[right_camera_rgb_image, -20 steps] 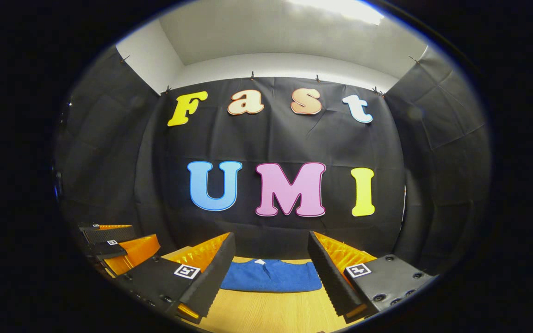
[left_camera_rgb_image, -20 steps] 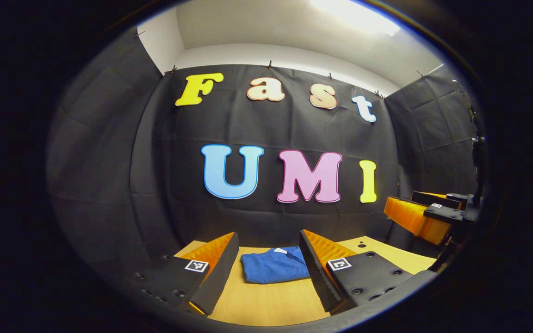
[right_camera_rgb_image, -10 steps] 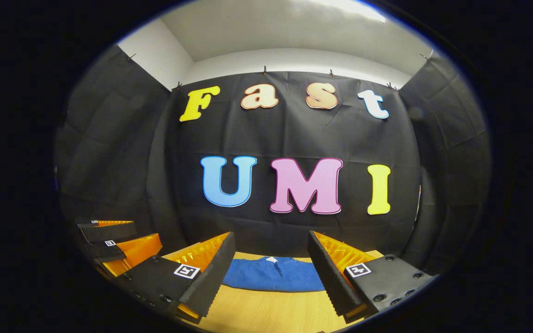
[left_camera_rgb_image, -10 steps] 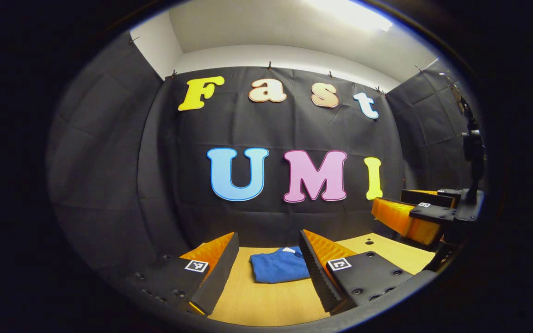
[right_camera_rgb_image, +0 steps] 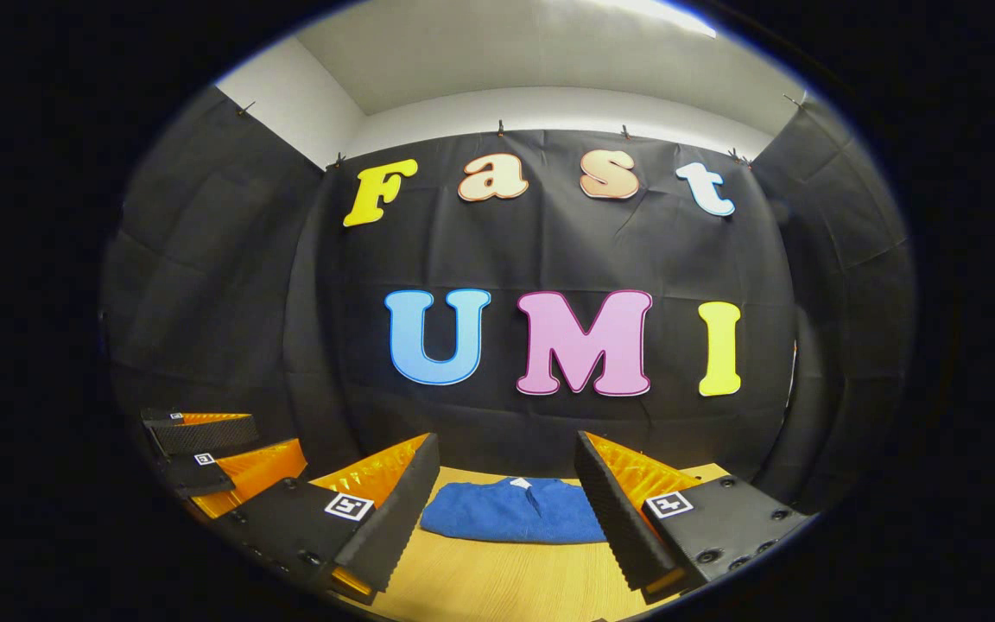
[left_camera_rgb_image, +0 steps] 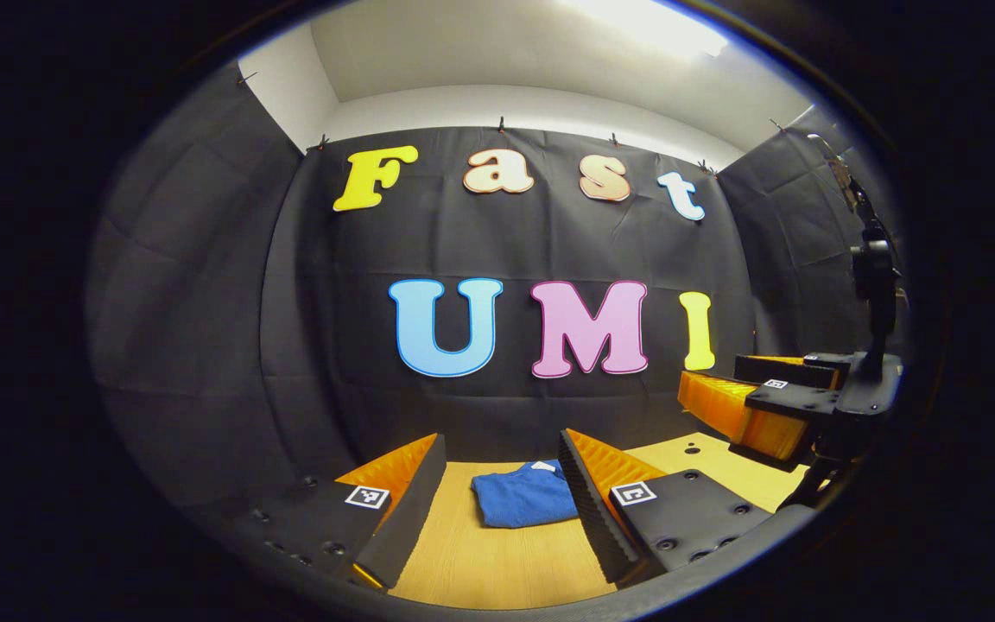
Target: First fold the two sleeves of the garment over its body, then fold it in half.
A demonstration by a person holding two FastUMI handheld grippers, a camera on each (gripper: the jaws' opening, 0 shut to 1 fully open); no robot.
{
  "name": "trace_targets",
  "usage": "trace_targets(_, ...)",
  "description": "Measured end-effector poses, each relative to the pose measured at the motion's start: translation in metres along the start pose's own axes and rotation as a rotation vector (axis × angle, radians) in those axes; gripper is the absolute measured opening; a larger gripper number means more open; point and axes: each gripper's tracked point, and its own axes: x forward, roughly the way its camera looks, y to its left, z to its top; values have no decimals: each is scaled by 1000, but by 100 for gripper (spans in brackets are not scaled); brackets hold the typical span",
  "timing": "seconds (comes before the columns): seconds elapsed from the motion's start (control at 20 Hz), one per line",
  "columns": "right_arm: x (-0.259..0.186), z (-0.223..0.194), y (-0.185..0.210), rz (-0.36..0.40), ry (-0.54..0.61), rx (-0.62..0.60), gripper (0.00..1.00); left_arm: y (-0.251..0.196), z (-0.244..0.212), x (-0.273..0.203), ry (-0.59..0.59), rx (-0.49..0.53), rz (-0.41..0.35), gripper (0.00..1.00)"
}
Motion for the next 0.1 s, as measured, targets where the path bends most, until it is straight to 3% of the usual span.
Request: trace_targets(0.1, 0, 0, 3, 3, -3, -2, 89, 2, 0, -1, 1, -3, 2, 76)
